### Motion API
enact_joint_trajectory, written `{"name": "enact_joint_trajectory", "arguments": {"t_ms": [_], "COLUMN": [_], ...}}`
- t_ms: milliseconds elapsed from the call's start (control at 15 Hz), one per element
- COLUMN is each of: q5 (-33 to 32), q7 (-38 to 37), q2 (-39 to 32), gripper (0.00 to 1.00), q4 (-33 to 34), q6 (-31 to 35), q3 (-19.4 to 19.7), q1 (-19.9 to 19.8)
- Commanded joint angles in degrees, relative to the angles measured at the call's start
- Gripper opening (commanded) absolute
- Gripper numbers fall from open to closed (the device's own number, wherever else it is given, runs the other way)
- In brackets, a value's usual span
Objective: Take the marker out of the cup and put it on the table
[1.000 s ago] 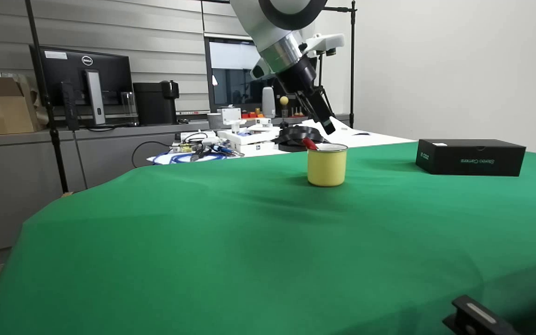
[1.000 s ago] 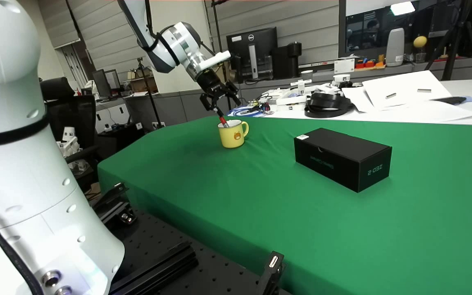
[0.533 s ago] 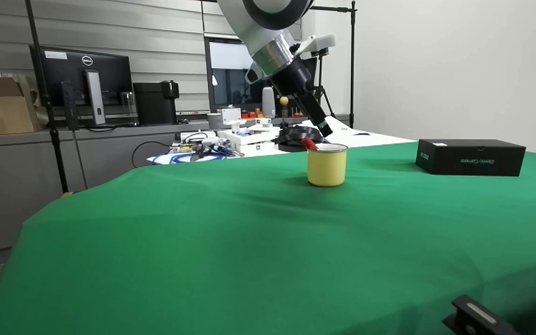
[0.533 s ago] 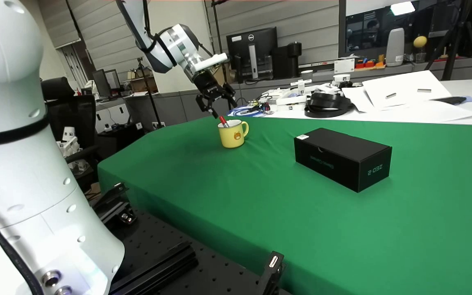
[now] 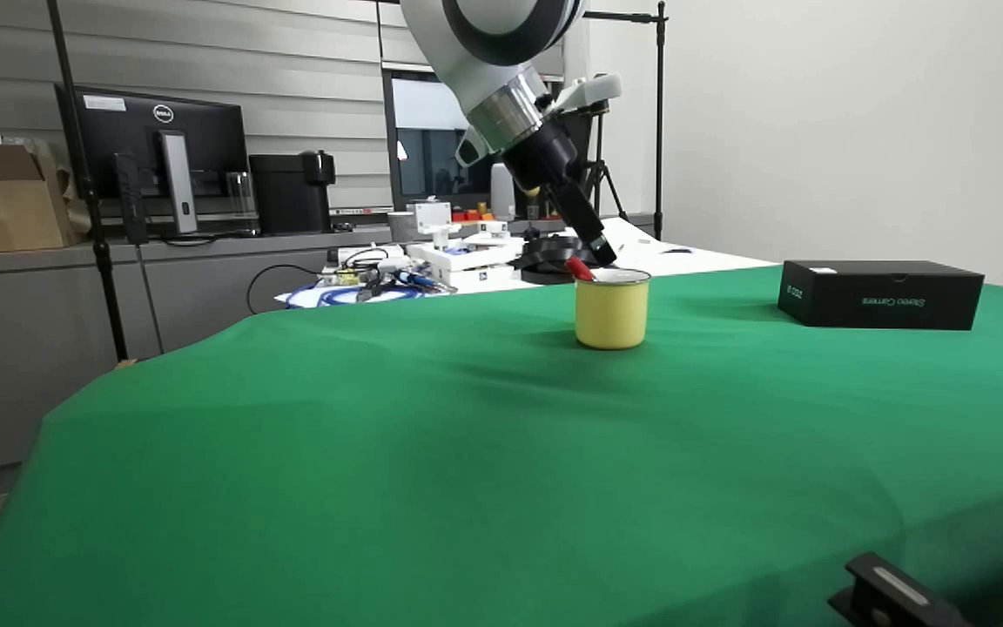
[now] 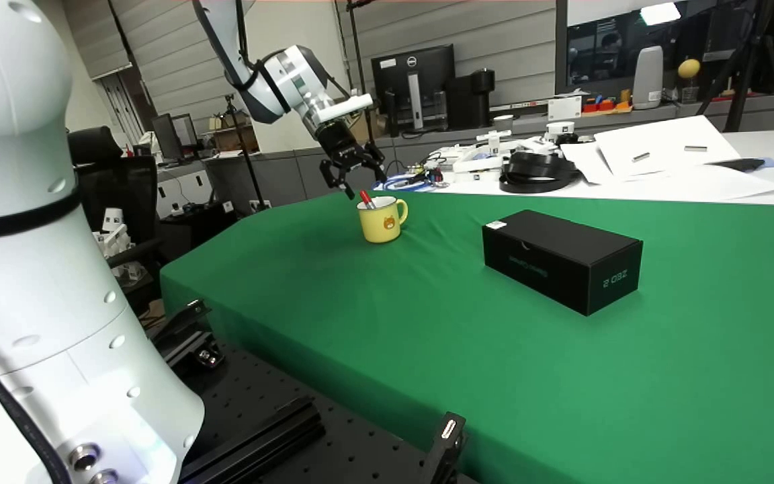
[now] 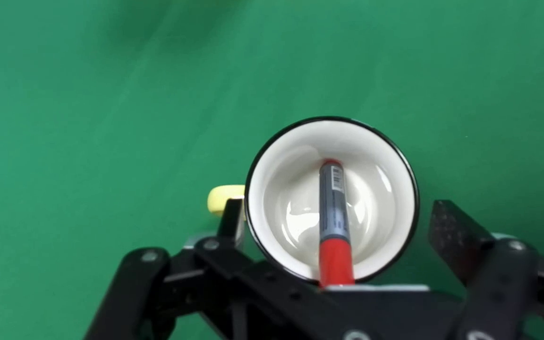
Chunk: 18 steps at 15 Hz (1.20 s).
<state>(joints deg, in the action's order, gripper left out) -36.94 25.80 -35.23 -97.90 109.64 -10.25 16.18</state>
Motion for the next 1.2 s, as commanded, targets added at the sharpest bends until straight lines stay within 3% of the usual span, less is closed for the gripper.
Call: {"name": "enact_joint_trajectory", "arguments": {"t_ms": [0,667,800,1133], "q5": [0.8,1.2,1.5,1.6], "q7": [-1.2,-1.0,-0.9,-1.0], "q2": [-1.8,-3.3,-3.5,-3.5], "gripper": [1.0,1.0,0.74,0.39], "q4": [2.6,3.9,4.0,4.1], "q6": [-1.4,-1.2,-1.3,-1.1], "q3": [-0.1,-0.1,-0.1,-0.1], "q1": [0.5,1.0,1.1,1.3]}}
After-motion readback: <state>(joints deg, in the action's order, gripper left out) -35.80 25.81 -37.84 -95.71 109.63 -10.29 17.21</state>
